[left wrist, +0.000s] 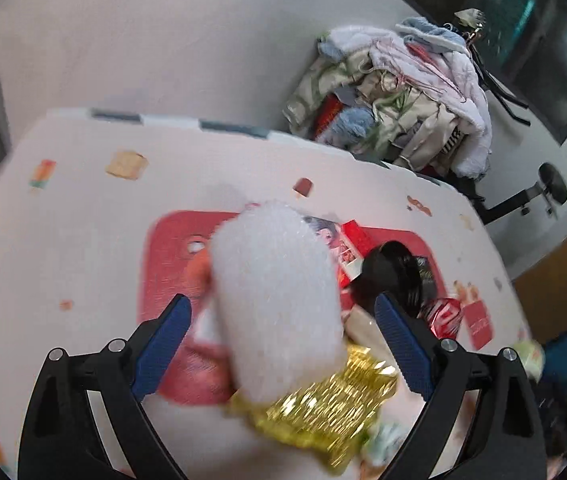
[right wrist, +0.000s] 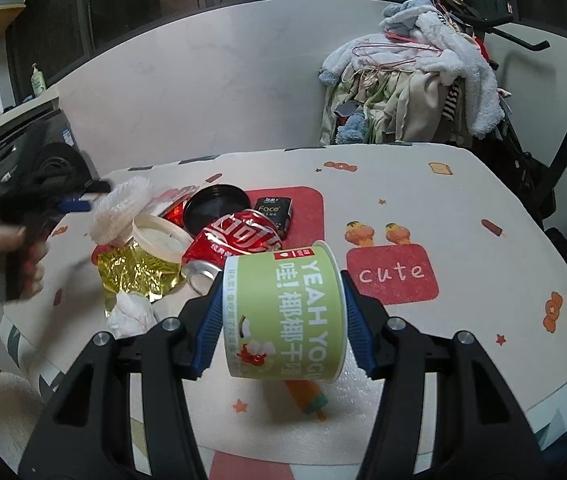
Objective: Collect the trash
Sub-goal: 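Grasp the white foam net with the left tool while the right tool holds the cup, then lower the left tool into the bin and release the foam net while the right tool carries the cup down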
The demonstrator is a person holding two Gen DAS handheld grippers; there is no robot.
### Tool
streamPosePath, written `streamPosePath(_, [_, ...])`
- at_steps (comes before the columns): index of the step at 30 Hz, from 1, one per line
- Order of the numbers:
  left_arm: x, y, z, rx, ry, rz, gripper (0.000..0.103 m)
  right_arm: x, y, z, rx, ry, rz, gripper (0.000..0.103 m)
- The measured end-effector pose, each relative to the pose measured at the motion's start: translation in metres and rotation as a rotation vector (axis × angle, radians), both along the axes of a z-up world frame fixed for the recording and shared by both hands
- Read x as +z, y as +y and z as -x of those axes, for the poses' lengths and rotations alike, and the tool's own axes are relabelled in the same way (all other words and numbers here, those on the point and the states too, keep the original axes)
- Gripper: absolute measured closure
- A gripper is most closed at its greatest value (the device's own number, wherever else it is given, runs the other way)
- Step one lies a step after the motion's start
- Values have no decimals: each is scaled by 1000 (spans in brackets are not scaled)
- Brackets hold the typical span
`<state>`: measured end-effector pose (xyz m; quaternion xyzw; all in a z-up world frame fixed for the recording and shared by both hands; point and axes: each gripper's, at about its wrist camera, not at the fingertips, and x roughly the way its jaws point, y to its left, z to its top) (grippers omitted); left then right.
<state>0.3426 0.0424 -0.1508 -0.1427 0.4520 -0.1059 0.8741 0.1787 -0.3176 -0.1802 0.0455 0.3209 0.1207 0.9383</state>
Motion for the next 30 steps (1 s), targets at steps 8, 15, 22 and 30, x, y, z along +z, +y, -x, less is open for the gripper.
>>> streamPosePath(8, [11,2,21,-36,-21,-35,75,5,-1,10,35,-5,-13,48])
streamPosePath(15, [48,1,98,-134,-113,-74,75,18,12,24,74,-22,-46,48])
streamPosePath(22, [56,-13,182,-233,-157,-100,75,26,35,58,135,-28,-56,48])
streamPosePath(30, [29,-42,262,-375,-153,-115,75,22,44,101,155,-20,-56,48])
